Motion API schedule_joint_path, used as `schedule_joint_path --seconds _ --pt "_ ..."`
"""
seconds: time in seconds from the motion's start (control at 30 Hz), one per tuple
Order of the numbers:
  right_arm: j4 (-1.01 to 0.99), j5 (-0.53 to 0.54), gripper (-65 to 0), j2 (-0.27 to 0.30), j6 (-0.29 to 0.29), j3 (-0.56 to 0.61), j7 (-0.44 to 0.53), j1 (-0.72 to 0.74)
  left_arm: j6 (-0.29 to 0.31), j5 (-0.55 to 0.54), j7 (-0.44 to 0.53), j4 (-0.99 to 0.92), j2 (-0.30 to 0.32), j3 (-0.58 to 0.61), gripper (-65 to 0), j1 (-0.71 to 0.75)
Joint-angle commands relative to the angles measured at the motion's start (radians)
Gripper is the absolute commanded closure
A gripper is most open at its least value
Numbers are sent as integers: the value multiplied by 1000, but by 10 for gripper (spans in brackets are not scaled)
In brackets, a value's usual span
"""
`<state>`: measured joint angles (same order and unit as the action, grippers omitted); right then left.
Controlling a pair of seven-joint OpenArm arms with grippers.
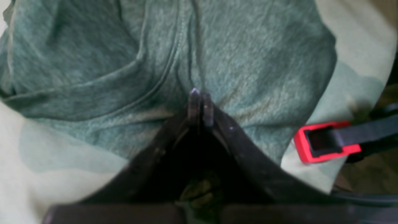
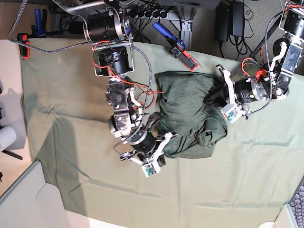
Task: Fold the T-shirt properly
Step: 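Lower the shirt bundle and tuck its edges under with both grippers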
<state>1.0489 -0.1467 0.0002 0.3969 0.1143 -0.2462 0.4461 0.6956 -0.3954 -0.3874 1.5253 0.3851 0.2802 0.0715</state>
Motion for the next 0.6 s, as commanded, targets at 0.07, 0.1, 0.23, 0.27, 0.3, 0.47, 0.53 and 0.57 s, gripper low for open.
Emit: schedule_joint_path --seconds 0.07,0.1,0.23,0.27,0.3,0.47,0.53,0.57 --pt "14 40 0 20 0 -4 33 30 3 -14 12 15 8 -6 0 -12" --pt "14 47 0 22 0 -4 33 29 3 -16 14 16 8 -6 0 -14" --pt "45 106 0 19 0 -4 28 12 3 -40 13 58 8 -7 0 -19" --pt "68 124 0 19 0 -4 27 2 3 -42 12 79 9 -7 0 -19" --pt "95 140 0 19 0 -4 24 -11 3 -42 10 101 8 -7 0 -19" --pt "275 240 0 -1 3 -3 -69 -89 3 -42 -6 208 9 -32 0 -19" --pt "311 258 0 -22 4 -1 -89 -110 3 -41 -7 219 9 -60 0 -19" --pt "317 264 0 -35 4 2 -88 -118 3 -41 -6 219 9 -77 0 -19"
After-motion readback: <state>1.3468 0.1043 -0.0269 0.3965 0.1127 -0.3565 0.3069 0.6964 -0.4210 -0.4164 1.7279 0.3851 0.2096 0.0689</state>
